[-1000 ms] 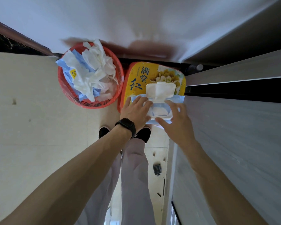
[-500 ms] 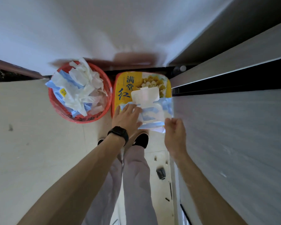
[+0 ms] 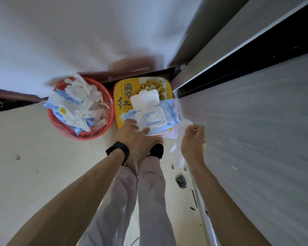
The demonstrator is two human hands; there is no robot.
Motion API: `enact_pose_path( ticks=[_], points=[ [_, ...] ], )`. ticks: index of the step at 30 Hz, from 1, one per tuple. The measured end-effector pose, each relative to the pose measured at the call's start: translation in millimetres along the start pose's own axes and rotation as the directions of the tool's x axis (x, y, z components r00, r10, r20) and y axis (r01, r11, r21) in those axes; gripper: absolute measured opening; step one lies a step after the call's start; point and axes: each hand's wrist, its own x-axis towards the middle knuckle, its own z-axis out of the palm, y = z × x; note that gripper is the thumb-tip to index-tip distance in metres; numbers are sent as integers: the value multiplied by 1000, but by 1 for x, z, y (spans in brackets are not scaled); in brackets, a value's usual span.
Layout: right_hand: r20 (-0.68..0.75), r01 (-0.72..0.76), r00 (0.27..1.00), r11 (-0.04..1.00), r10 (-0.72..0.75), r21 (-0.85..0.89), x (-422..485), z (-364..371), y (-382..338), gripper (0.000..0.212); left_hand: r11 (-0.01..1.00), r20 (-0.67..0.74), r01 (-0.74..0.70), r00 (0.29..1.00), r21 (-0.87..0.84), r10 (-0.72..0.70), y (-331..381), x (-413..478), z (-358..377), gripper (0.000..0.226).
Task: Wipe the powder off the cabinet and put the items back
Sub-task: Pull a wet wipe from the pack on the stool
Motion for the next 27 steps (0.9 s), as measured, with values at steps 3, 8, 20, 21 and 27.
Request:
enact_pose_path(
  ticks=[3,8,20,21,27],
  points=[
    [358,209,925,957,-128,-199,1,13,9,38,996,7,-25,1000,89,25,5,3,4,34],
    [605,512,765,777,-220,-365,21,47,11,59,987,-53,-78,995,142,86,13,11,0,23],
    [458,325,869,914,-187,-244,53,40,20,35,631,180,-532,825,564,535,15,9,27,48],
    [360,292,912,928,-197,-230,53,34,23,32,549,240,-538,818,640,522,12,10,28,52],
    [548,551,783,737,-294,-392,37,29,41,42,491,343,-550,824,676,451,12,3,26,74]
  ],
)
